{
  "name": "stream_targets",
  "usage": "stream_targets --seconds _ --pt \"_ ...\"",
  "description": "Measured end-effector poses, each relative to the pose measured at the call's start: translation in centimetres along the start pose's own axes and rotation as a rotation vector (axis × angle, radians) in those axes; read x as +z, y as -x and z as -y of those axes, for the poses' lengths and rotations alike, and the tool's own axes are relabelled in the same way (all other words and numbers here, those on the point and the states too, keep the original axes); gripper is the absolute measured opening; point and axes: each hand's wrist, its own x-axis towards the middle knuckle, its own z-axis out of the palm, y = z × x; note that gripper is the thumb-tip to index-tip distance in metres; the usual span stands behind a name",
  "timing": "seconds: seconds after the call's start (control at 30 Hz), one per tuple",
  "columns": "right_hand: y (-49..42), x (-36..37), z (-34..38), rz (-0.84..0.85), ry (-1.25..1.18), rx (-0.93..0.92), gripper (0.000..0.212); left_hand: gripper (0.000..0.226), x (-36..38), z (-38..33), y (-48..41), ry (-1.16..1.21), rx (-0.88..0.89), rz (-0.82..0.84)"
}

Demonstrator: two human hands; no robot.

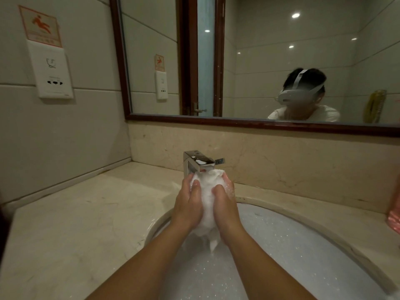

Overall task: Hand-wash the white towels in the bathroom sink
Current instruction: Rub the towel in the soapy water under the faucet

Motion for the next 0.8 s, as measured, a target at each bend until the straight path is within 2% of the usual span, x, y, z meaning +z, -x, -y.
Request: stream_targets --seconds 0.1,0.3,0.43,0.53,0.63,0.7,0.8 --pt "0.5 -0.1 -0.2 -0.042 -0.046 -0.001 0.051 0.033 -0.1 -0.3 0.4 -0.003 -0.052 -0.004" --pt "0.8 -0.6 -0.6 -0.116 -0.088 -0.004 0.046 0.034 0.1 -0.9 1.4 -0.056 0.040 0.041" --pt "0.4 -0.7 -0.6 -0.097 -0.074 0.026 0.033 0.024 0.1 -0.9 1.3 -0.074 0.068 0.020" --pt "0.3 -0.8 -0.6 -0.115 -0.102 0.030 0.026 0.033 0.0 -0.7 1.3 -0.099 0.112 -0.011" --pt "0.4 -0.8 -0.6 -0.137 -0.121 0.006 0.025 0.031 0.1 -0.7 1.3 -0.103 0.127 -0.021" --pt "0.2 -0.6 -0.6 -0.121 -0.120 0.007 0.023 0.035 0.2 -0.6 1.1 -0.085 0.099 -0.028" --pt "-0.4 -0.4 -0.9 -0.072 -0.086 0.017 0.028 0.026 0.1 -0.7 0.4 -0.053 0.005 -0.058"
